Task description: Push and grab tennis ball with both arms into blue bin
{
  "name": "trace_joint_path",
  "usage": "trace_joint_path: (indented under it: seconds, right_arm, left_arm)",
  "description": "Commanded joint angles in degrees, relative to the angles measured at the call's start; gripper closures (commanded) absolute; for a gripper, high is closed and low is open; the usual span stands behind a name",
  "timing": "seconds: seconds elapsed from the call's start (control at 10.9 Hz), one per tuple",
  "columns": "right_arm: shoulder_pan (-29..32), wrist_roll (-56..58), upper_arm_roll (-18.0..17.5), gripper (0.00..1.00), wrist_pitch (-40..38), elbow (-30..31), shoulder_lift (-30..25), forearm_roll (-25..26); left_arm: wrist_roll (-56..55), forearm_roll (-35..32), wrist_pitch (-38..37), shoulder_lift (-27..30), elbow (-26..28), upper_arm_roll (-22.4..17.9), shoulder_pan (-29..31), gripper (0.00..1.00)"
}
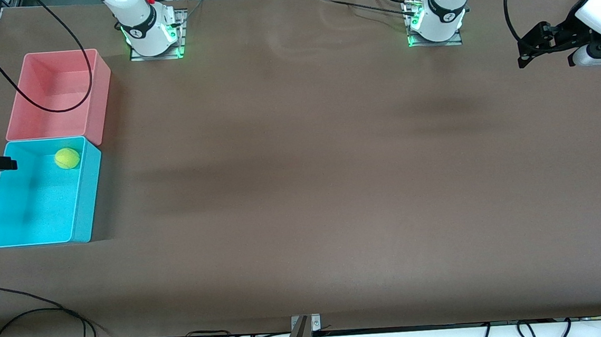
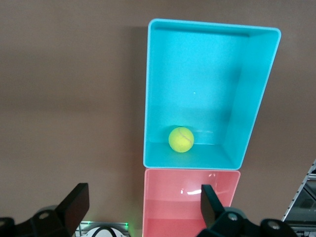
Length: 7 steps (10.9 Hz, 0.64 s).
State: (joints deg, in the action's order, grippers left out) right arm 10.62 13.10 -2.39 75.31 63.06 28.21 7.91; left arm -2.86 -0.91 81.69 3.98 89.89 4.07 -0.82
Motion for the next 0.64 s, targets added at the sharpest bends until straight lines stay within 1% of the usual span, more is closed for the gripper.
trace_joint_path:
  seconds: [0.0, 0.09, 0.18, 0.28, 0.37, 0.46, 0.55]
  right_arm:
    - [-1.03, -2.99, -1.13, 0.00, 4.64, 12.80, -11.28, -1.75]
    - [-1.82, -3.17, -1.04, 0.00, 10.42, 20.97, -17.25, -1.93]
    - [-2.70, -5.00, -0.87, 0.00, 14.22, 25.83, -20.70, -2.72]
    - [-4.80, -10.15, -0.78, 0.00, 15.21, 26.75, -20.73, -3.16]
    - [-5.25, -14.21, -0.78, 0.00, 15.40, 27.55, -21.52, -3.34]
    - [-5.34, -14.33, -0.78, 0.00, 16.35, 28.86, -23.44, -3.69]
    - [-5.52, -15.03, -0.87, 0.00, 17.93, 31.05, -26.07, -5.34]
  left_arm:
    - [-0.30, 1.26, -2.58, -0.55, -1.83, -0.03, -0.23, 0.00]
    - [-0.30, 1.26, -2.59, -0.64, -2.00, 0.15, -0.32, 0.00]
    - [-0.30, 1.17, -2.59, -0.64, -2.26, 0.50, -0.41, 0.00]
    - [-0.39, 1.17, -2.59, -0.64, -2.27, 1.02, -0.32, 0.00]
    - [-0.39, 1.17, -2.59, -0.64, -2.27, 1.12, -0.32, 0.00]
    - [-0.39, 1.17, -2.59, -0.64, -2.27, 1.12, -0.32, 0.00]
    - [-0.39, 1.17, -2.59, -0.64, -2.27, 1.20, -0.32, 0.00]
